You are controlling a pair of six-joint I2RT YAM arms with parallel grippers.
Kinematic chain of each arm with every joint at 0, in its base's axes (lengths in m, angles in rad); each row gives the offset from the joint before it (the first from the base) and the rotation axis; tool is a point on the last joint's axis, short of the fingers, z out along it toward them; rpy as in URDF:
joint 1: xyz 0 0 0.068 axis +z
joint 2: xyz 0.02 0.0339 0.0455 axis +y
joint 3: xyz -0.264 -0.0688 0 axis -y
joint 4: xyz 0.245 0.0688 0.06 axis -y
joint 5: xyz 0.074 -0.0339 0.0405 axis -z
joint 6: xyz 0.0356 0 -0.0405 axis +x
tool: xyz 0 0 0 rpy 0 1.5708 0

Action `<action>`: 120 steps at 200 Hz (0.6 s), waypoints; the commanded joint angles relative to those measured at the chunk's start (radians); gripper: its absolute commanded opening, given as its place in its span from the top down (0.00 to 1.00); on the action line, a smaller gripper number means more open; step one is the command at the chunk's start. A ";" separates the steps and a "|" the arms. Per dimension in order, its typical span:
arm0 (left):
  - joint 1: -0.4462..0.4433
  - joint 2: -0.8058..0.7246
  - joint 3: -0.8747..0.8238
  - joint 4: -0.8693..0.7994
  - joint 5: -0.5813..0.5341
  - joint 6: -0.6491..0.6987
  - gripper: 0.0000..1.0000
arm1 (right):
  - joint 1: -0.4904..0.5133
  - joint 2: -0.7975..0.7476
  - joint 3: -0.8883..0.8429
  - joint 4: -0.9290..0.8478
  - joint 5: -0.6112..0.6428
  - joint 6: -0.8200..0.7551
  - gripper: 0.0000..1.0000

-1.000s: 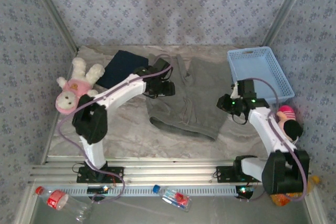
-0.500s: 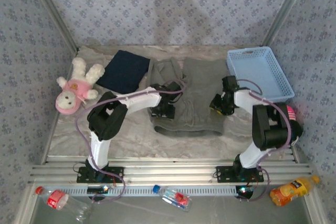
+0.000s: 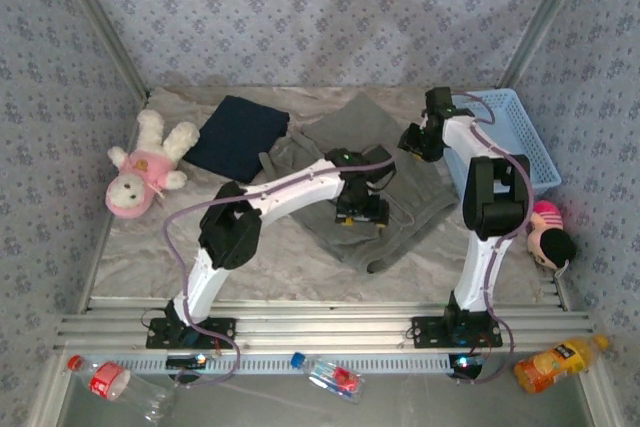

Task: Fold and stack the mixed laundry pile

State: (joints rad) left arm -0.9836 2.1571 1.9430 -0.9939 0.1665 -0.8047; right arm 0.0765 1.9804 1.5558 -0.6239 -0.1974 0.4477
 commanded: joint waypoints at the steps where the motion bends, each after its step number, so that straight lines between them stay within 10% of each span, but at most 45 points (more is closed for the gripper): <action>1: 0.077 -0.077 0.037 -0.082 -0.070 0.016 0.26 | 0.050 -0.122 -0.015 -0.125 0.019 -0.036 0.58; 69: 0.436 -0.183 -0.197 0.092 -0.083 0.250 0.36 | 0.362 -0.424 -0.449 -0.042 0.002 0.279 0.59; 120: 0.536 -0.095 -0.279 0.239 -0.008 0.363 1.00 | 0.633 -0.380 -0.557 0.051 0.119 0.474 0.83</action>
State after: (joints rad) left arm -0.4469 2.0182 1.7035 -0.8406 0.1196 -0.5362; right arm 0.6369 1.5673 1.0412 -0.6312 -0.1593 0.7853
